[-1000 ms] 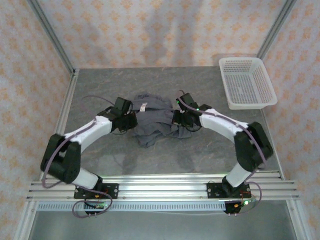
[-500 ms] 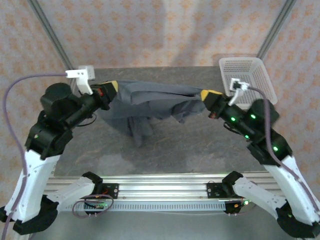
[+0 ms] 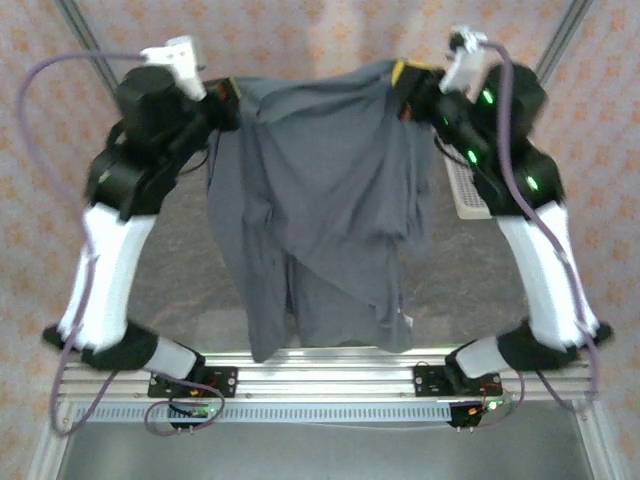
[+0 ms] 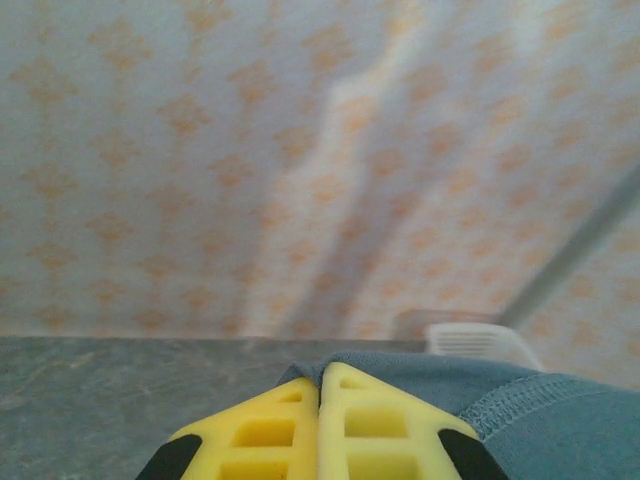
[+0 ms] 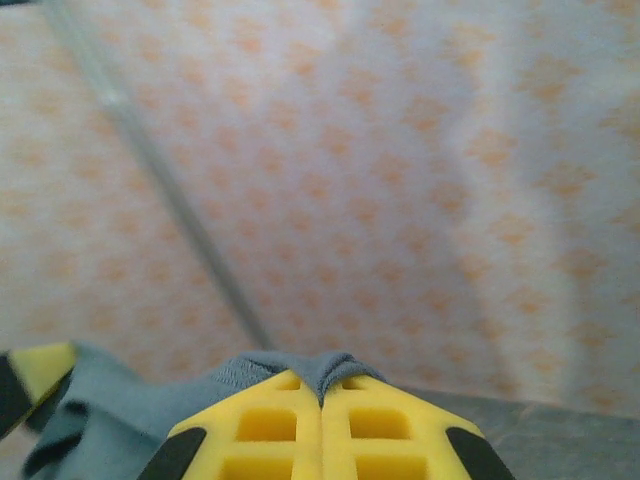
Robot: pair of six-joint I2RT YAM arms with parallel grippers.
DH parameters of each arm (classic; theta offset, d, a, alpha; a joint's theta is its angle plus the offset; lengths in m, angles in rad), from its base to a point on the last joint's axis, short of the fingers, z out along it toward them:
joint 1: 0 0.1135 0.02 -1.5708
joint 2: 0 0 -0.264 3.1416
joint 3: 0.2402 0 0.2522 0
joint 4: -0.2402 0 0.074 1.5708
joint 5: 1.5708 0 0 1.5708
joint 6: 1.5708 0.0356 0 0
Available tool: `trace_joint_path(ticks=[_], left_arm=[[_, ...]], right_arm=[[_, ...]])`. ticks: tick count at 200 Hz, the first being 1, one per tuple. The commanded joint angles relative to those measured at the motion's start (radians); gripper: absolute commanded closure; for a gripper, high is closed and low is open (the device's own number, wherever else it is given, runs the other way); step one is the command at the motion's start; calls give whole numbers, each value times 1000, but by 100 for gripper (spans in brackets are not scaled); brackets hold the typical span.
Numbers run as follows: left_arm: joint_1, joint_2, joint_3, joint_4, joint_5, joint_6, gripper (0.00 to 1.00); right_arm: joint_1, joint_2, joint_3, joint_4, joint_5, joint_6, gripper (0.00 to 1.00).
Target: Fold the inside-out t-shirt
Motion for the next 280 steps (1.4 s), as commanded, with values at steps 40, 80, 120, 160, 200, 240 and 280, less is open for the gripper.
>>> trace_joint_path(ticks=[40,80,120,160,200,240,280], left_arm=[[158,552,279,-43,-52,-58,25],[158,378,141,24,194,1,18],[-5,-90,-550,261,290,68,17],[-281,-280,-1009,256,261,266,19],[-459,29,-958,90,185,289,26],[-506,293,-845,68,256,292,29],[-533,386,-808,44,215,345,27]], right_arm=[[-250,843,706,-147,-141,164,15],[-271,705,601,-368,-185,29,12],[-229,236,-179,-353,-240,-41,15],[-194,-336,-1091,-34,-133,255,16],[-181,-491,-1320,-107,-19,333,17],[-182,-494,-1319,-133,-5,327,15],[-182,-493,-1321,-123,-4,328,14]])
